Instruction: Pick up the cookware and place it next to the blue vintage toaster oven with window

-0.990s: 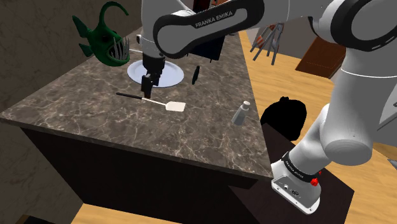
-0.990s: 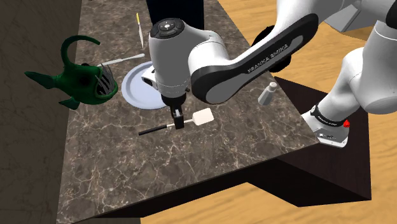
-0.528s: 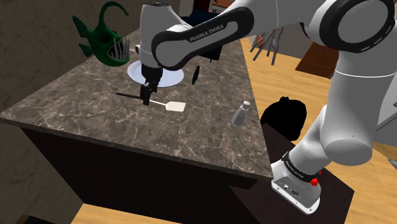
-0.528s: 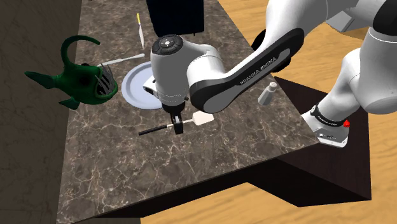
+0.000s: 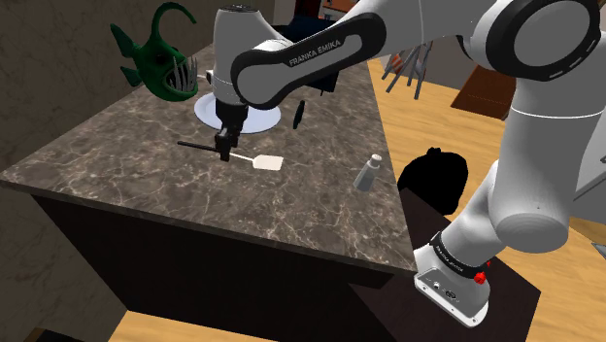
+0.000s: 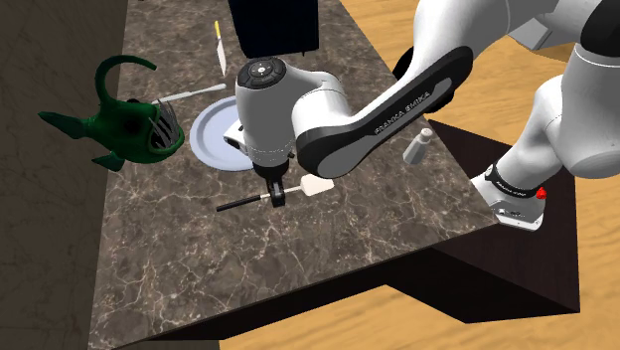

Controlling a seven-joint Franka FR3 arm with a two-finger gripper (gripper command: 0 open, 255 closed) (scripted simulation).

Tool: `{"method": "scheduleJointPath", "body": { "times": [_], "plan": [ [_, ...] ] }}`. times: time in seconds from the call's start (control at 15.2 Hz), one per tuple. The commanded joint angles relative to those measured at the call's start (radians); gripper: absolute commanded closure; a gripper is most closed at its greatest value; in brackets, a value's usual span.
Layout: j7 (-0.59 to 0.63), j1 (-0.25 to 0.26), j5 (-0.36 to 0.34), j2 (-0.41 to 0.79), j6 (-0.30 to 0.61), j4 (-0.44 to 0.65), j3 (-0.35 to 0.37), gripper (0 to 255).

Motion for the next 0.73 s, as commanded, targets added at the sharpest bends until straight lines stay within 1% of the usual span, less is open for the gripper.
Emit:
{"method": "scheduleJointPath", "body": {
  "times": [0.0, 0.53, 0.66],
  "plan": [
    [0.000, 0.000, 0.000, 0.000, 0.000, 0.000, 0.000, 255],
    [0.000, 0.000, 0.000, 0.000, 0.000, 0.000, 0.000, 255],
    [-0.003, -0.001, 0.004, -0.013, -0.022, 0.009, 0.002, 255]
  ]
}}
